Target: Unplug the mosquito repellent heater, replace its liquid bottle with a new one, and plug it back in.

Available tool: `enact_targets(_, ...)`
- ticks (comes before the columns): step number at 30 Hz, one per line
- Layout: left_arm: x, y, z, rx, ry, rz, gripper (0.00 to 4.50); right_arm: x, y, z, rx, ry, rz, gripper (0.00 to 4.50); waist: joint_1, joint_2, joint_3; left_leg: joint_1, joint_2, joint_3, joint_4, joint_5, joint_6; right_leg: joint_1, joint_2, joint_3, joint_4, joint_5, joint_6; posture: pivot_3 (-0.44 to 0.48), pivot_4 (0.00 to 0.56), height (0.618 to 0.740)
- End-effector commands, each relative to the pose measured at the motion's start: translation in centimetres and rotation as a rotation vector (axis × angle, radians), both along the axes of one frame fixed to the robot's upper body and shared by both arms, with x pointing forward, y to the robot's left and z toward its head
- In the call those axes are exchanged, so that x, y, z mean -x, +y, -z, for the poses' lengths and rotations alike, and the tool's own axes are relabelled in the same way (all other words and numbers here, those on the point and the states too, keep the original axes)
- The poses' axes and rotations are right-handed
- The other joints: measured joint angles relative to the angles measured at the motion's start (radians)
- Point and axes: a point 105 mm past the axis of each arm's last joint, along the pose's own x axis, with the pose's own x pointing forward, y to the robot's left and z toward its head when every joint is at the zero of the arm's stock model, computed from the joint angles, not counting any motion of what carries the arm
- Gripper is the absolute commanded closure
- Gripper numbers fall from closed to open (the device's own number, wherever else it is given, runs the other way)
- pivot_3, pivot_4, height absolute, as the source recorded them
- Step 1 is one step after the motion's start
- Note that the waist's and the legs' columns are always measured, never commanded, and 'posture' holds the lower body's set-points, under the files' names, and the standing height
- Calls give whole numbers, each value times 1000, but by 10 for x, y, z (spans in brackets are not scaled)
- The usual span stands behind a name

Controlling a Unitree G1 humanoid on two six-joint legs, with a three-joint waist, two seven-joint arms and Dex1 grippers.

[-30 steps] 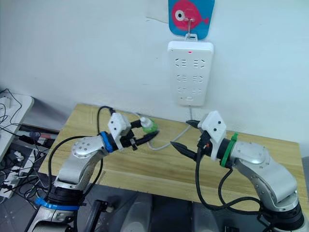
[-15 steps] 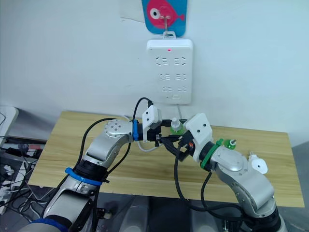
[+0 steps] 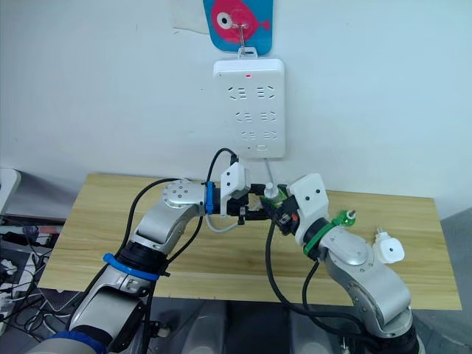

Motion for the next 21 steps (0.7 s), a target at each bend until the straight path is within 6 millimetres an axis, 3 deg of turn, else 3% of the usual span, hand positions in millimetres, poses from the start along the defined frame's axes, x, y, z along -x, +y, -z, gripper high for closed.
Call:
enact_targets(1, 8, -8, -16, 32, -56, 54, 2240, -1, -4, -6, -8, -44, 32, 3393, 0, 0, 0, 0, 0, 0, 0, 0, 0, 0, 0, 0, 0, 0, 0, 54, 319, 740)
enact_targets(10, 9, -9, -27, 133, -78, 82, 2240, 5, -2, -14, 13, -87, -39, 3397, 0, 0, 0, 0, 0, 0, 0, 0, 0, 0, 0, 0, 0, 0, 0, 54, 317, 740)
enact_targets(16, 23, -11, -16, 127, -154, 237, 2240, 19, 8, -19, 64, -92, -268, 3397, 0, 0, 0, 0, 0, 0, 0, 0, 0, 0, 0, 0, 0, 0, 0, 54, 311, 740)
enact_targets(21, 47, -3, -7, 85, -135, 491, 2240, 26, -7, -19, 150, -61, -526, 3397, 1, 0, 0, 0, -1, 0, 1, 0, 1, 1, 0, 0, 0, 0, 0, 59, 308, 740)
